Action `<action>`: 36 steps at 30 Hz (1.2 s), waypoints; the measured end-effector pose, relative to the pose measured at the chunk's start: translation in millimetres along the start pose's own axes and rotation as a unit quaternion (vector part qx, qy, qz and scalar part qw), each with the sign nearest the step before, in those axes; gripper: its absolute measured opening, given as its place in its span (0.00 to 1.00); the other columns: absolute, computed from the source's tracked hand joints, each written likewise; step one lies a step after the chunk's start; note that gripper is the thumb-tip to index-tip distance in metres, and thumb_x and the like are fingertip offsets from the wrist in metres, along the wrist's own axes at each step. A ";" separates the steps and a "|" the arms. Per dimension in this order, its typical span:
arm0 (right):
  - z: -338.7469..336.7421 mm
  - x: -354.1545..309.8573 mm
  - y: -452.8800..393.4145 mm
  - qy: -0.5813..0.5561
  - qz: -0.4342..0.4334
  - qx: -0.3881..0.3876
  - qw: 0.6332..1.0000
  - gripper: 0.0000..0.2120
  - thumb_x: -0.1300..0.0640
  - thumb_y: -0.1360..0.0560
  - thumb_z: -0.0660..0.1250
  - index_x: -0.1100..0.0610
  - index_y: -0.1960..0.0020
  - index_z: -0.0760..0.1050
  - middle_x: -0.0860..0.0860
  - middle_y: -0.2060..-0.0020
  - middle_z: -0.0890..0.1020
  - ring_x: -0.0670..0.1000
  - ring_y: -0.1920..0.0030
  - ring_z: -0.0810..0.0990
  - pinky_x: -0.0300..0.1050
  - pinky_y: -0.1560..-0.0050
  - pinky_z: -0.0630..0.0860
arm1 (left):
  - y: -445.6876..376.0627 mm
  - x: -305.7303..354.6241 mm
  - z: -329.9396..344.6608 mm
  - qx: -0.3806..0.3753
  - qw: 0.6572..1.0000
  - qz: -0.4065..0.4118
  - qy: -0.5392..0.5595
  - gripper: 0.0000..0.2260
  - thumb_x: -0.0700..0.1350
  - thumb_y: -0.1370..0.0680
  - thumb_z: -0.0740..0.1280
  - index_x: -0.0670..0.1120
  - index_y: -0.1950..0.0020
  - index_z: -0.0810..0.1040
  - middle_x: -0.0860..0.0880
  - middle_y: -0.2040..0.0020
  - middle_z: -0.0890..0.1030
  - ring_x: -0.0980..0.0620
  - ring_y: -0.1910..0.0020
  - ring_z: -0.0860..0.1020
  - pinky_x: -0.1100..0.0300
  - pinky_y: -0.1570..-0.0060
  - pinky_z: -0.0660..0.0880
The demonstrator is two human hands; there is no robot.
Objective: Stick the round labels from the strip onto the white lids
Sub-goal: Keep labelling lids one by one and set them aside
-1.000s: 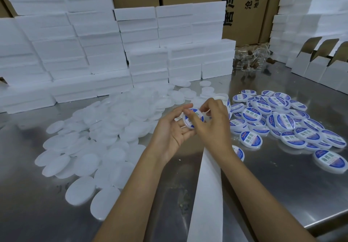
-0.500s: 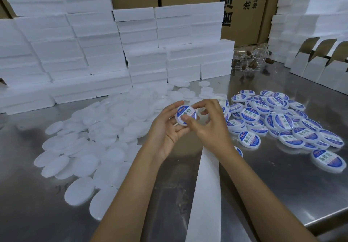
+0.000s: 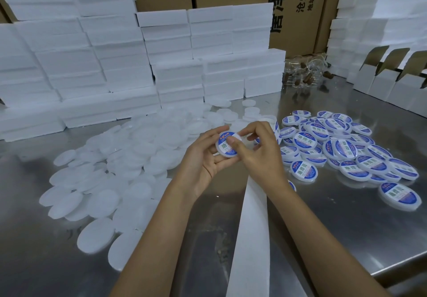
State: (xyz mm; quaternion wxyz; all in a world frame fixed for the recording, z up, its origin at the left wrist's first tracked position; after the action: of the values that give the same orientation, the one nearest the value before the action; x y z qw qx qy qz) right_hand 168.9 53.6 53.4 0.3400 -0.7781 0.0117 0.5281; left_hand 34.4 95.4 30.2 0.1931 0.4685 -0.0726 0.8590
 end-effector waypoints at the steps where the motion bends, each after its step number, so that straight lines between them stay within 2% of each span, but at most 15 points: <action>1: -2.6 -1.1 -0.6 -0.007 -0.010 0.008 1.000 0.09 0.56 0.25 0.74 0.57 0.52 0.76 0.48 0.53 0.77 0.51 0.48 0.77 0.50 0.48 0.76 | 0.3 -0.6 0.8 -0.006 1.000 -0.002 0.001 0.14 0.38 0.18 0.64 0.37 0.33 0.77 0.36 0.39 0.82 0.38 0.43 0.83 0.48 0.52 0.83; 4: -6.4 -0.8 -2.2 -0.009 -0.017 0.015 1.000 0.04 0.60 0.22 0.70 0.61 0.52 0.77 0.49 0.56 0.79 0.55 0.48 0.79 0.60 0.47 0.77 | 0.4 -2.5 3.1 -0.016 1.000 -0.008 0.004 0.12 0.38 0.18 0.64 0.37 0.36 0.78 0.37 0.43 0.84 0.38 0.45 0.84 0.49 0.55 0.83; 8: -5.8 4.0 -2.8 -0.009 -0.001 0.008 1.000 0.04 0.58 0.21 0.69 0.59 0.50 0.77 0.49 0.53 0.80 0.53 0.46 0.79 0.59 0.46 0.77 | -0.8 -1.1 0.1 -0.010 1.000 -0.003 0.008 0.11 0.38 0.18 0.64 0.38 0.37 0.79 0.37 0.43 0.84 0.37 0.44 0.84 0.48 0.53 0.83; 10: -0.6 5.2 -0.2 0.007 0.004 -0.016 1.000 0.12 0.51 0.26 0.74 0.54 0.47 0.77 0.45 0.49 0.78 0.49 0.44 0.75 0.49 0.45 0.77 | -2.2 0.9 -2.1 -0.005 1.000 0.005 0.005 0.12 0.39 0.18 0.63 0.39 0.36 0.79 0.35 0.39 0.82 0.35 0.41 0.82 0.46 0.49 0.83; 12: 6.5 3.2 3.3 0.056 -0.014 -0.041 0.997 0.24 0.46 0.33 0.79 0.51 0.43 0.75 0.42 0.46 0.75 0.45 0.43 0.71 0.39 0.45 0.71 | -3.5 2.2 -3.7 0.000 1.000 0.015 -0.002 0.14 0.39 0.18 0.62 0.39 0.34 0.77 0.34 0.35 0.79 0.31 0.37 0.78 0.43 0.40 0.80; 13: 8.7 1.9 4.3 0.078 -0.026 -0.043 0.996 0.27 0.45 0.35 0.80 0.51 0.41 0.74 0.42 0.45 0.74 0.45 0.43 0.70 0.38 0.45 0.70 | -3.9 2.3 -4.2 0.000 1.000 0.017 -0.005 0.14 0.39 0.18 0.62 0.39 0.33 0.77 0.33 0.34 0.78 0.30 0.36 0.77 0.41 0.36 0.77; 15: 7.1 -0.2 3.8 0.101 -0.045 -0.017 0.994 0.27 0.46 0.35 0.81 0.52 0.41 0.75 0.43 0.45 0.74 0.46 0.43 0.71 0.43 0.44 0.71 | -4.0 1.2 -2.6 -0.013 1.000 0.016 -0.016 0.15 0.40 0.18 0.61 0.41 0.32 0.75 0.34 0.33 0.77 0.31 0.35 0.77 0.40 0.31 0.72; 18: -0.7 2.0 0.1 0.102 -0.054 0.017 0.993 0.25 0.47 0.33 0.79 0.54 0.41 0.76 0.46 0.44 0.76 0.49 0.40 0.72 0.50 0.41 0.73 | -3.8 0.2 1.9 -0.042 0.998 0.016 -0.038 0.17 0.41 0.17 0.61 0.48 0.28 0.73 0.38 0.35 0.80 0.35 0.41 0.82 0.43 0.35 0.76; 21: -28.9 19.4 -10.9 0.145 -0.007 0.085 0.986 0.26 0.45 0.30 0.77 0.52 0.36 0.75 0.49 0.37 0.74 0.50 0.34 0.68 0.47 0.34 0.65 | -5.5 0.3 -2.9 -0.033 0.997 0.026 -0.061 0.17 0.43 0.16 0.62 0.55 0.28 0.72 0.42 0.38 0.83 0.36 0.41 0.83 0.43 0.38 0.78; 24: -77.4 43.7 -23.6 0.249 0.052 0.163 0.953 0.26 0.46 0.28 0.74 0.54 0.33 0.74 0.54 0.35 0.73 0.55 0.33 0.67 0.52 0.35 0.63 | -7.9 -2.7 -12.7 -0.001 0.997 0.021 -0.079 0.17 0.43 0.17 0.63 0.51 0.27 0.72 0.42 0.39 0.84 0.36 0.43 0.83 0.42 0.38 0.77; 27: -115.4 65.7 -30.5 0.302 0.108 0.191 0.928 0.28 0.48 0.26 0.72 0.57 0.30 0.72 0.57 0.34 0.72 0.59 0.32 0.66 0.58 0.34 0.63 | -8.8 -6.2 -18.7 0.021 0.995 0.014 -0.101 0.16 0.43 0.16 0.62 0.48 0.28 0.72 0.42 0.41 0.85 0.37 0.44 0.84 0.41 0.36 0.76; 31: -136.6 80.1 -31.6 0.363 0.150 0.203 0.897 0.30 0.50 0.25 0.70 0.59 0.27 0.68 0.58 0.31 0.72 0.61 0.31 0.65 0.60 0.33 0.60 | -8.0 -5.9 -23.3 0.043 0.992 0.019 -0.116 0.15 0.43 0.16 0.62 0.44 0.30 0.73 0.41 0.43 0.85 0.38 0.45 0.84 0.43 0.37 0.77; 36: -135.8 87.3 -29.3 0.363 0.172 0.188 0.896 0.28 0.52 0.24 0.66 0.58 0.26 0.67 0.58 0.35 0.76 0.59 0.30 0.65 0.59 0.30 0.56 | -5.8 -3.0 -28.3 0.078 0.990 0.031 -0.113 0.12 0.42 0.17 0.61 0.43 0.34 0.77 0.40 0.45 0.86 0.40 0.49 0.85 0.48 0.44 0.80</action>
State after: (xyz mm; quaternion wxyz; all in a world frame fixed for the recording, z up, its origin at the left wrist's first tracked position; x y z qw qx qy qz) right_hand 329.0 32.4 24.8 0.3560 -0.8229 0.3675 0.2472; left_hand 16.1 108.6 11.8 0.1196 0.5738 -0.0412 0.8092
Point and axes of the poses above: each hand's wrist, its own y-axis away from the middle knuckle, its own z-axis out of the palm, x = y × z, the point moved 7 cm from there along -y, towards the middle knuckle
